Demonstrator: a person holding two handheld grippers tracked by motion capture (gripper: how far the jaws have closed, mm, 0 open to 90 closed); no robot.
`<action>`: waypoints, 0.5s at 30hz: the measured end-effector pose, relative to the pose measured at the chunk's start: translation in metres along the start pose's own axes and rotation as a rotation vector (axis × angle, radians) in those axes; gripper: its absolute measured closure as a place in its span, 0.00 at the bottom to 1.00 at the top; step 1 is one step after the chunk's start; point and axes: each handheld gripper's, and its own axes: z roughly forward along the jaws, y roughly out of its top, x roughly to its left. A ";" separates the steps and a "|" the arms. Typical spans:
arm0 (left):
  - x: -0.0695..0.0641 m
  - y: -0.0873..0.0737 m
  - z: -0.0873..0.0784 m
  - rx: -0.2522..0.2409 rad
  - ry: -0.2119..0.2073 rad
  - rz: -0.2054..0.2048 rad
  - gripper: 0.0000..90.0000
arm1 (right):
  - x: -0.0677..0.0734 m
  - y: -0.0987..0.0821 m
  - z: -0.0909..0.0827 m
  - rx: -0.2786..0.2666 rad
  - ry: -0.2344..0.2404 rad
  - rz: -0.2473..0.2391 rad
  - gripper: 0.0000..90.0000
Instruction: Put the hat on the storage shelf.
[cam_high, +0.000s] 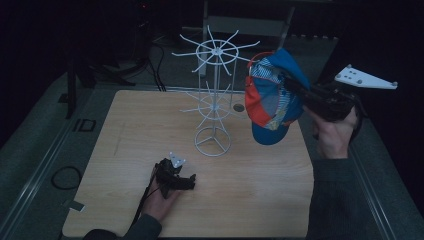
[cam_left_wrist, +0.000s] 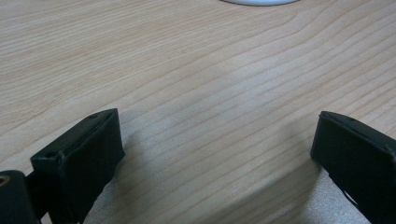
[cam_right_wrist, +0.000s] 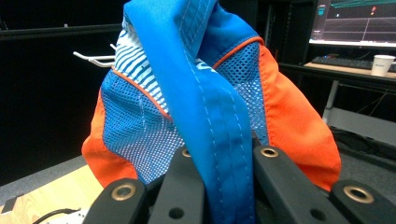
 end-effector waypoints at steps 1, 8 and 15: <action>0.000 0.000 0.000 0.000 0.000 0.000 0.03 | 0.000 -0.001 0.002 0.005 -0.001 0.005 0.97; 0.000 0.000 0.000 0.001 0.001 0.001 0.03 | 0.000 -0.003 0.016 0.041 0.014 0.001 0.97; 0.000 0.000 0.000 0.002 -0.001 0.001 0.03 | 0.000 -0.008 0.030 0.073 0.041 0.010 0.97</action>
